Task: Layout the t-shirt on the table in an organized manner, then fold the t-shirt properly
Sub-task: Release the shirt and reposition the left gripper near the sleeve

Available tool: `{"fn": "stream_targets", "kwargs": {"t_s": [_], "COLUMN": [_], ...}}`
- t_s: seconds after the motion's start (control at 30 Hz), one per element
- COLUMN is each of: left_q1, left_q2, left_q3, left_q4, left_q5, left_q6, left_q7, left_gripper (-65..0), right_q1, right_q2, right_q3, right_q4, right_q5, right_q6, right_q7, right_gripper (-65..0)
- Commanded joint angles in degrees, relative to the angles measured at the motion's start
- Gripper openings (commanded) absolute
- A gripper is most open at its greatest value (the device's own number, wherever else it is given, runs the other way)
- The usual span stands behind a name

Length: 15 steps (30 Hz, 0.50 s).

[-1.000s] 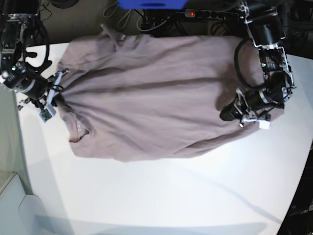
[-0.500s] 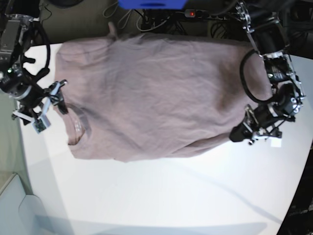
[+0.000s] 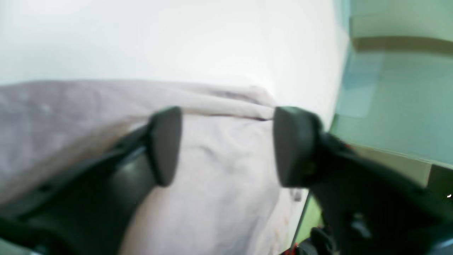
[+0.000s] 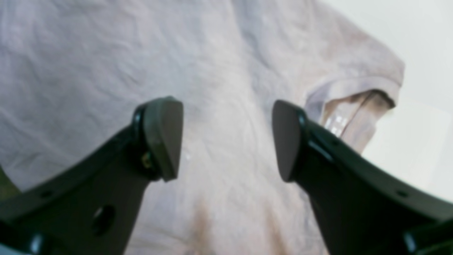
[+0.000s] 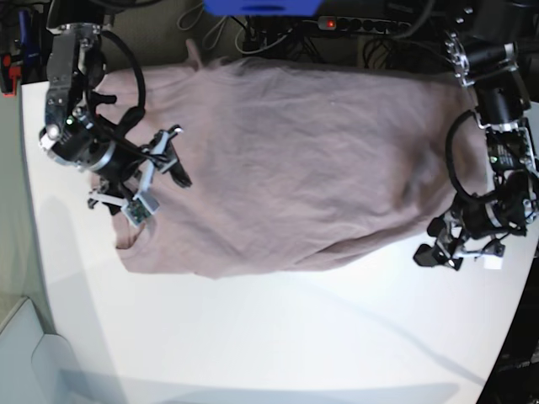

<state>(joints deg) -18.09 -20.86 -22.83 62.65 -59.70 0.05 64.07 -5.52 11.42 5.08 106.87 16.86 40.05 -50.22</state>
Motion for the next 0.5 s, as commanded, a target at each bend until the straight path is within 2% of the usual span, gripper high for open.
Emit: {"fn": "stream_targets", "kwargs": {"t_s": [0.0, 0.3, 0.47], "left_q1": [-3.1, -9.4, -9.6], "left_q2": [-1.5, -1.6, -1.6], "left_q3": [2.0, 20.1, 27.4], "left_q4": [1.0, 1.7, 3.7], "left_q5": [0.1, 19.0, 23.4], "left_q6": [-0.3, -0.3, -0.3], "left_q7": [-0.3, -4.2, -4.2], "left_gripper": [-19.9, -19.3, -19.3], "right_q1": [0.9, 1.1, 1.1], "right_q2": [0.3, 0.4, 0.6], "right_q3": [0.1, 0.1, 0.1], "right_q4": [1.0, -2.0, -3.8], "right_q5": [0.9, 0.9, 0.9], "right_q6": [-0.1, -0.1, -0.1], "right_q7": [1.2, 1.2, 1.3], "right_gripper": [-24.8, -24.9, -24.9]}}
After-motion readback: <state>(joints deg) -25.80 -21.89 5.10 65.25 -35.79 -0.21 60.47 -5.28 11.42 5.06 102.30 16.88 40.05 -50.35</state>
